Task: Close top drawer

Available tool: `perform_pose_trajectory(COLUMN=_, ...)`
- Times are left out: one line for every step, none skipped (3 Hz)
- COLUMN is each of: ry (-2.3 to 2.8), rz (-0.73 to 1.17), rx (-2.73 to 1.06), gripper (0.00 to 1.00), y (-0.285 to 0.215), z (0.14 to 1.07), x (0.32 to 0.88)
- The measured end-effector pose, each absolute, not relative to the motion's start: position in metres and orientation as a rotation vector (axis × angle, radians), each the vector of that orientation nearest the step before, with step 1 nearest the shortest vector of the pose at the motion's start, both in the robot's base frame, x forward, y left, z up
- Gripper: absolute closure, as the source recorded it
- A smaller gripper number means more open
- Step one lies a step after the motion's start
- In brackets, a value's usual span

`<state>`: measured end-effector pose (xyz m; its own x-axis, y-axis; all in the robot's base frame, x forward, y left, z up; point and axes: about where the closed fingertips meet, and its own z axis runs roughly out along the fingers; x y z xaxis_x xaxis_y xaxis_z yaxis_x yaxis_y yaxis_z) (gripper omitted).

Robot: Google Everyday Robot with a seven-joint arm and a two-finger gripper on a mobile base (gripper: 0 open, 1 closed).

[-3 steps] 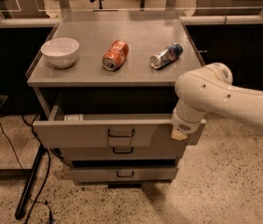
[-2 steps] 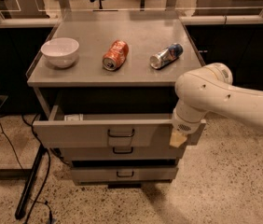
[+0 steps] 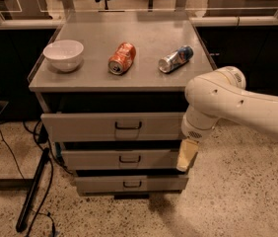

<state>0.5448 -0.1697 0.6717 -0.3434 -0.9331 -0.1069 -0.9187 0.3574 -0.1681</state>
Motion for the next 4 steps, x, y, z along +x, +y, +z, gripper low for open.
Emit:
perform_pose_trajectory(ry=2.431, rz=-0.116, rx=-1.679, gripper=0.19, y=-0.170, z=0.672, x=0.545)
perform_pose_trajectory(ry=2.431, rz=-0.116, rx=-1.679, gripper=0.42, y=-0.170, z=0.672, x=0.545)
perform_pose_trajectory(ry=2.457, rz=-0.145, rx=-1.639, gripper=0.66, y=-0.171, z=0.674, x=0.561)
perform_pose_trajectory(ry=2.456, rz=-0.168, rx=-1.608, gripper=0.89, y=-0.169, z=0.678, x=0.583)
